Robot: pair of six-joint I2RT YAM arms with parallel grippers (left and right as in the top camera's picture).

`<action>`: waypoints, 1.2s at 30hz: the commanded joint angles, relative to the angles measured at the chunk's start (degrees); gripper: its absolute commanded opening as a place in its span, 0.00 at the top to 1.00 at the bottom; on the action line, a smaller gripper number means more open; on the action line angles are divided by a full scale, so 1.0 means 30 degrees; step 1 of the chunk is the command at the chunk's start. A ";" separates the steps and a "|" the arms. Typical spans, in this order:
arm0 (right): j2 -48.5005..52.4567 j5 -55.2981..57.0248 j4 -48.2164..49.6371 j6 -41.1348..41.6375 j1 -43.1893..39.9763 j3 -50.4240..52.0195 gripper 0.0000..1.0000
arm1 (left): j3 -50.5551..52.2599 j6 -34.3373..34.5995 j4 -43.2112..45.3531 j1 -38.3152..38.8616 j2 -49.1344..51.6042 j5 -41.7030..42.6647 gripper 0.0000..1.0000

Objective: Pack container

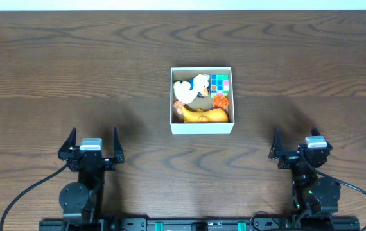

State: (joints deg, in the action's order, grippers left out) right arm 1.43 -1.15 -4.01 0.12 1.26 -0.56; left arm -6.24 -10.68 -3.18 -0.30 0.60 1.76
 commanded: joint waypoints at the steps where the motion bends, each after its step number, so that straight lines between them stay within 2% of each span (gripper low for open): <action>1: -0.0131 -0.0138 -0.0015 -0.0277 0.0138 0.0080 0.01 | 0.1282 0.0583 0.1370 0.0058 -0.0160 0.0204 0.02; 3: -0.0138 -0.0138 -0.0015 -0.0277 0.0138 0.0080 0.01 | 0.1960 0.1166 0.1661 0.0058 -0.0160 0.0204 0.02; 7: -0.0131 -0.0138 -0.0015 -0.0277 0.0138 0.0080 0.01 | 0.2004 0.2754 -0.0335 0.0058 -0.0160 0.0197 0.02; 11: -0.0131 -0.0138 -0.0015 -0.0277 0.0138 0.0080 0.01 | 0.2004 0.3701 -0.0240 0.0058 -0.0160 0.0211 0.02; 36: -0.0131 -0.0138 -0.0015 -0.0277 0.0138 0.0080 0.01 | 0.2004 0.3665 -0.0226 0.0051 -0.0087 0.0204 0.02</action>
State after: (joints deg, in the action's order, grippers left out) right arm 1.39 -1.15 -3.99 0.12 1.26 -0.54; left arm -1.04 0.03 -1.50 -0.30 0.62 2.66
